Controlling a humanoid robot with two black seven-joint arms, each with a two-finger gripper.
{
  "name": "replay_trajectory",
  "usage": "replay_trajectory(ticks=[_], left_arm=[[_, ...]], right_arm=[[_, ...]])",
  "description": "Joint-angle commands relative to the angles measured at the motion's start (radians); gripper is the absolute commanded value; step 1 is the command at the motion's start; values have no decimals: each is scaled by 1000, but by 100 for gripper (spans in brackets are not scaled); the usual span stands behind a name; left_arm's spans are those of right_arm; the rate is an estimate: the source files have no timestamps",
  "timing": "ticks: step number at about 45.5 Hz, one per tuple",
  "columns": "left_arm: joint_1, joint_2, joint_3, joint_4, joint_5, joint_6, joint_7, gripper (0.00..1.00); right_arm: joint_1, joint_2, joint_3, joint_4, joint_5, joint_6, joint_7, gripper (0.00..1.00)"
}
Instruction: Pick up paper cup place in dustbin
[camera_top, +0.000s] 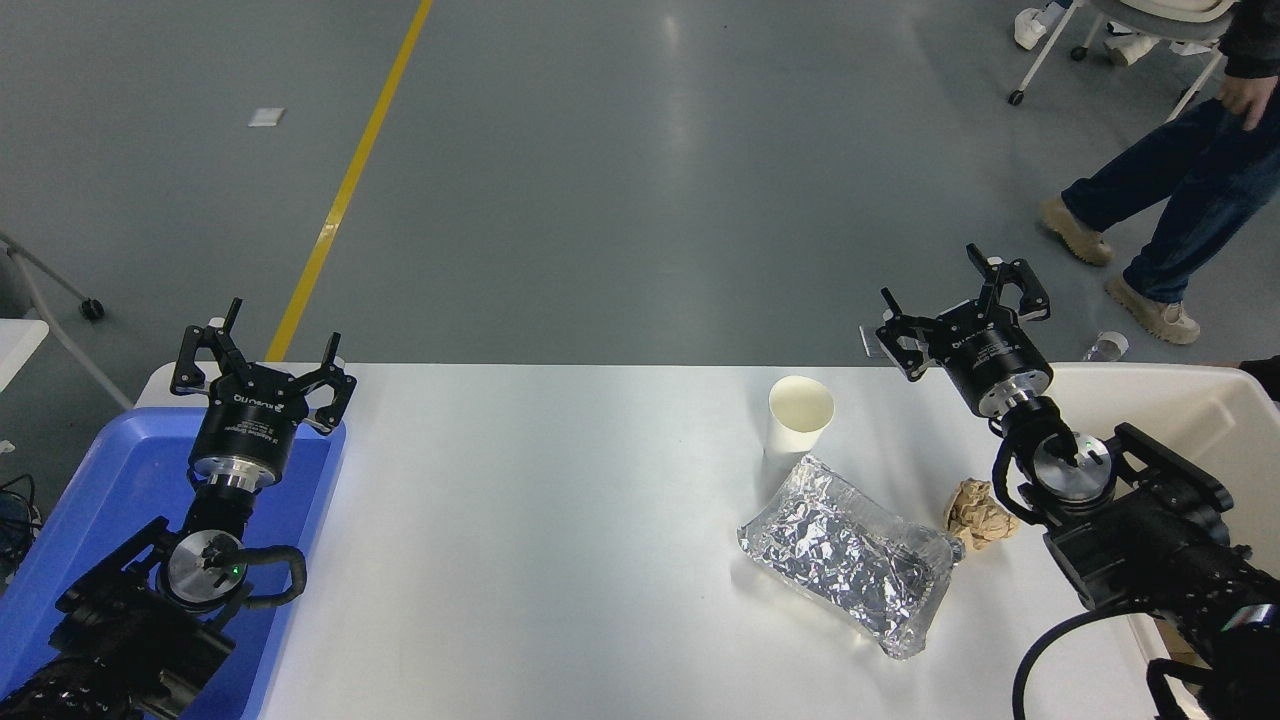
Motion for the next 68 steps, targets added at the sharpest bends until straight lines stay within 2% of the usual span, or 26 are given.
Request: replay_trajectory(ticks=[1,15,23,32,42,46,51,56,68], left_arm=[[0,0,0,-1,0,0,0,100],[0,0,0,0,0,0,-3,100],[0,2,0,0,0,0,-3,100],[0,0,0,0,0,0,-3,100],[0,0,0,0,0,0,-3,100],[0,2,0,0,0,0,-3,100],[0,2,0,-1,0,0,-3,100],[0,2,0,-1,0,0,-3,100],[0,2,0,0,0,0,-3,100]], right_arm=[[-2,2,1,2,0,0,0,100],[27,14,-26,7,-18,0,-2,100],[167,5,-150,8,-58,-4,-3,100],[398,-82,-437,14,-209,-9,-6,100],[653,-93,-802,18,-328,-9,-11,100],[773,-87,-1008,31,-426,-1,-11,100],[891,-90,-1233,155,-609,8,-8,100],[1010,-96,-1388,319,-721,48,-3,100],[1317,-141,-1686,695,-735,220,2,100]])
